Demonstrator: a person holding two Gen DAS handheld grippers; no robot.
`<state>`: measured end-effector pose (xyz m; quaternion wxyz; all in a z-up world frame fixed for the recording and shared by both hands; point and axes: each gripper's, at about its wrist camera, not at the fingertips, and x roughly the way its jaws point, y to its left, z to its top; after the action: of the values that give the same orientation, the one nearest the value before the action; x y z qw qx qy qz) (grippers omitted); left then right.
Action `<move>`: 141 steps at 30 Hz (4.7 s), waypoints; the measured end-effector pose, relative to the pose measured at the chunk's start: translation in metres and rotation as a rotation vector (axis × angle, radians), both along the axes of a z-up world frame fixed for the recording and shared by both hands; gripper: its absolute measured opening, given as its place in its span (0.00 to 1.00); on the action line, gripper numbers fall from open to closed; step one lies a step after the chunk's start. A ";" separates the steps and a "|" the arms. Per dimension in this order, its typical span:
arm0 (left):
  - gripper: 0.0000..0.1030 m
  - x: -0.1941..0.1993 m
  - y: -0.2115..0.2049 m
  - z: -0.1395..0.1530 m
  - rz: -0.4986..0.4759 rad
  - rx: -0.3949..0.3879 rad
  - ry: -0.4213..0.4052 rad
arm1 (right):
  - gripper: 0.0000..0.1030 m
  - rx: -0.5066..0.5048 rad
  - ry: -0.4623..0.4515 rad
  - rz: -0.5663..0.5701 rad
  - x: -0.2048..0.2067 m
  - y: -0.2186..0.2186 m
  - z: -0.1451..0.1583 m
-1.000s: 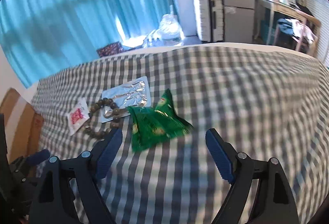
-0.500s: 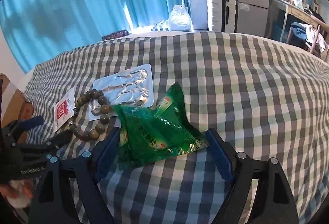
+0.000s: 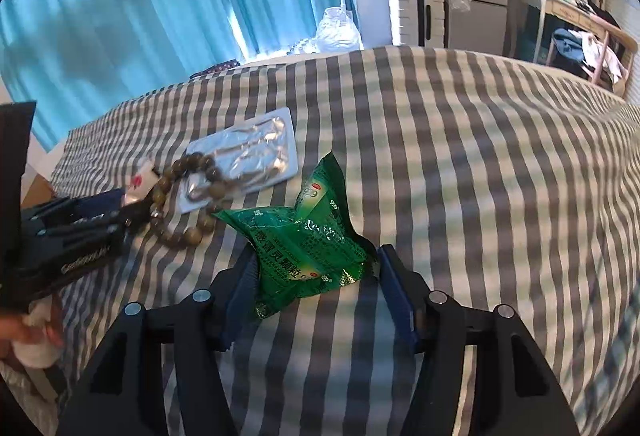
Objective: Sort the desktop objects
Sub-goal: 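Grasp the green packet with the right tool while the left grasps the red sachet, then carry the green packet and red sachet into the cardboard box and release, then move both open tools back toward the bead bracelet and blister pack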
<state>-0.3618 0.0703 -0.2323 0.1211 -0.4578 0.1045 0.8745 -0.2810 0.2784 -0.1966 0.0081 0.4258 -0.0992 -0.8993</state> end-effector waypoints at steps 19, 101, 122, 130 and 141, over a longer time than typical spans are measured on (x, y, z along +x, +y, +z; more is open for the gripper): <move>0.07 0.105 -0.022 0.073 0.036 0.164 -0.031 | 0.53 -0.125 0.019 0.014 0.108 -0.021 0.068; 0.91 0.169 -0.283 0.171 0.450 0.030 0.057 | 0.69 -0.075 0.148 0.308 0.134 -0.244 0.177; 1.00 0.280 -0.134 0.246 0.370 0.092 0.230 | 0.85 0.016 0.334 0.093 0.262 -0.110 0.257; 1.00 0.294 -0.075 0.217 0.311 0.095 0.201 | 0.86 0.020 0.339 0.003 0.277 -0.066 0.250; 1.00 0.274 -0.041 0.171 0.278 0.078 0.136 | 0.86 -0.015 0.265 -0.059 0.256 -0.033 0.208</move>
<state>-0.0877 0.0294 -0.0617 0.0094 -0.4024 0.0139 0.9153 -0.0253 0.2453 0.0118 -0.0023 0.3002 -0.1166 -0.9467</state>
